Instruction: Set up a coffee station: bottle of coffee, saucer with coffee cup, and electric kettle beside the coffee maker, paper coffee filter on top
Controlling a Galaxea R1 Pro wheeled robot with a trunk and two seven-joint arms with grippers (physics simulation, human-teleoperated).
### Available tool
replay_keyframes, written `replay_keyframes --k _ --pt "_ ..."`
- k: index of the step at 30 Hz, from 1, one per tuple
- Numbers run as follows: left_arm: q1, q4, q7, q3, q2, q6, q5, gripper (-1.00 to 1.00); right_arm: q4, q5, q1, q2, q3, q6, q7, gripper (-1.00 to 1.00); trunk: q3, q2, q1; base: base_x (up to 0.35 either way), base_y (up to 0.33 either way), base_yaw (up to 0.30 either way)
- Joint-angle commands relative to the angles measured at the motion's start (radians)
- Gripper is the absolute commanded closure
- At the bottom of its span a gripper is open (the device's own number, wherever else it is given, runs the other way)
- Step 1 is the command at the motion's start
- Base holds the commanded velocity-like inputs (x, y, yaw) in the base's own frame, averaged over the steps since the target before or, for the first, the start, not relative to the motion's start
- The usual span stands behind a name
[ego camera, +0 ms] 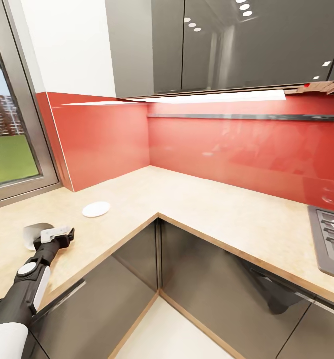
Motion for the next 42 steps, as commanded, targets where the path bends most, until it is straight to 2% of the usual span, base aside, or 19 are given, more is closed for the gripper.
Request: replay_keyframes --k 1,9,29,30,42 --pt "-0.001 -0.001 -0.007 0.003 -0.001 0.004 -0.007 -1.0 0.0 0.0 -0.001 0.0 0.002 -0.003 0.0 -1.0 -0.001 -0.001 0.0 0.0 0.0 0.0" --pt "-0.001 -0.001 -0.007 0.003 -0.001 0.004 -0.02 -1.0 0.0 0.0 -0.001 0.0 0.002 -0.003 0.0 -1.0 -0.001 -0.001 0.0 0.0 0.0 0.0" --pt "-0.001 -0.001 -0.007 0.004 -0.001 0.004 -0.021 -1.0 0.0 0.0 -0.001 0.0 0.002 -0.003 0.0 -1.0 -0.001 -0.001 0.0 0.007 0.0 0.0" --pt "-0.001 -0.001 -0.007 0.004 -0.001 0.004 -0.021 1.0 0.0 0.0 -0.001 0.0 0.002 -0.003 0.0 -1.0 -0.001 -0.001 0.0 0.0 0.0 0.0" --pt "-0.001 -0.001 -0.007 0.004 -0.001 0.004 -0.021 1.0 0.0 0.0 -0.001 -0.001 0.002 -0.003 0.0 -1.0 -0.001 -0.001 0.0 0.0 0.0 0.0"
